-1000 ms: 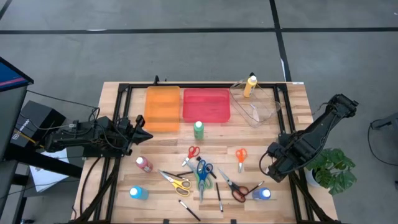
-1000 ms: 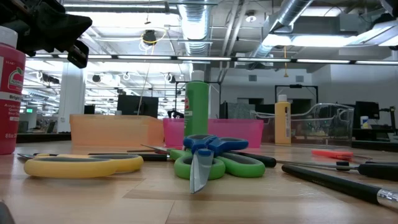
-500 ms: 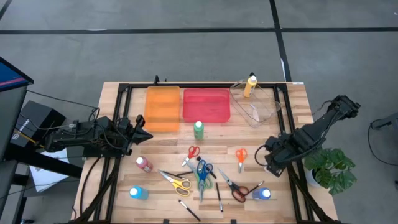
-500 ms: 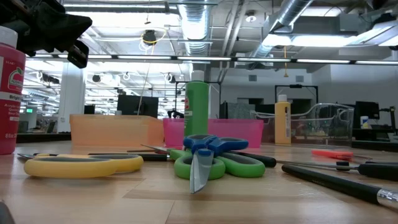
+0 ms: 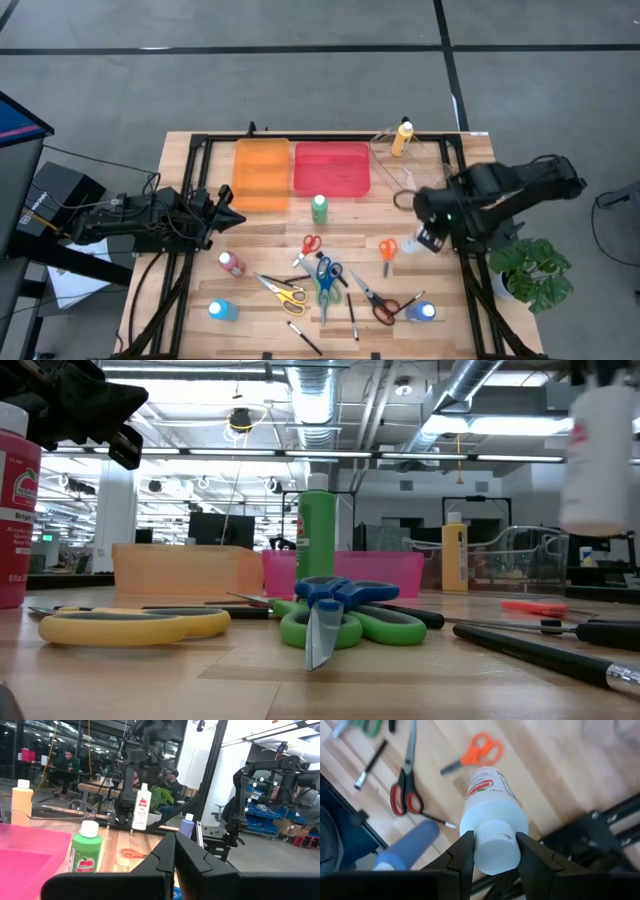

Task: Pick & Place Paint Supplies
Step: Put the white paint bottle into the transparent bin

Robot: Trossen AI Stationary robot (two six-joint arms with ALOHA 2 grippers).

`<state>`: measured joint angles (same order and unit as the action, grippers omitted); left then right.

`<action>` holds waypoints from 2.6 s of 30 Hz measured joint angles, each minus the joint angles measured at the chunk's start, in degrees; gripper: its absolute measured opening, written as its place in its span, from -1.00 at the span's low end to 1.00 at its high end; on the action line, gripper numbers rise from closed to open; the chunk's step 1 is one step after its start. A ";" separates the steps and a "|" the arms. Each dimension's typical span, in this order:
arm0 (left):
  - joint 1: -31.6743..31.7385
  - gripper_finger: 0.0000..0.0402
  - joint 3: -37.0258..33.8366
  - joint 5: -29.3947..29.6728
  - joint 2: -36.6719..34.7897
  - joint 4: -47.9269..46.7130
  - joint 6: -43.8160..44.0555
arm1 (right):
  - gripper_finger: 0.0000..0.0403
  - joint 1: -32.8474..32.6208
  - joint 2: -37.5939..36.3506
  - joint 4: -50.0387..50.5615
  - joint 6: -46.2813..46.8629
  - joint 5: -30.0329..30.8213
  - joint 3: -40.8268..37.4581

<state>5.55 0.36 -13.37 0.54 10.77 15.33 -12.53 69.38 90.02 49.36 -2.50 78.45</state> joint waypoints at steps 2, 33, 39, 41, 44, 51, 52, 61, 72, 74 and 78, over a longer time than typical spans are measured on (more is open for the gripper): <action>0.01 -1.00 0.00 0.02 0.00 0.00 0.00 | -0.43 3.96 0.00 -0.01 -4.05 0.00 0.98; 0.00 -1.00 -0.01 0.00 0.00 0.00 0.00 | -0.43 58.81 23.69 -0.04 -50.21 3.19 20.38; 0.00 -1.00 -0.02 0.00 0.00 0.00 0.00 | -0.43 63.60 24.59 -0.02 -50.92 4.34 20.38; 0.01 -1.00 -0.01 0.00 0.00 0.00 0.02 | -0.43 64.87 24.59 -0.02 -51.25 4.55 20.38; 0.01 -1.00 -0.02 0.00 0.00 0.00 0.00 | -0.43 66.35 24.57 -0.02 -51.54 4.75 20.38; 0.00 -1.00 -0.02 0.00 0.00 0.00 0.00 | -0.43 67.00 24.44 -0.05 -52.64 4.12 15.74; 0.00 -1.00 -0.01 0.00 -0.01 0.01 0.00 | -0.43 67.18 24.48 0.02 -53.09 4.18 14.43; 0.01 -1.00 -0.02 0.00 0.00 0.00 0.00 | -0.43 68.90 24.50 -4.44 -55.31 5.47 12.47; 0.01 -1.00 -0.02 0.00 0.00 0.00 0.01 | -0.43 70.87 24.61 -6.14 -54.98 5.33 9.97; -0.01 -1.00 -0.02 0.00 0.00 0.00 0.02 | -0.43 70.87 24.63 -7.18 -55.46 5.35 8.30; 0.00 -1.00 0.00 0.00 0.00 0.01 0.02 | -0.43 70.84 24.68 -7.94 -55.62 5.33 7.41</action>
<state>5.55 0.36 -13.37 0.54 10.78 15.35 58.31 94.06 82.07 -6.26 2.83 85.86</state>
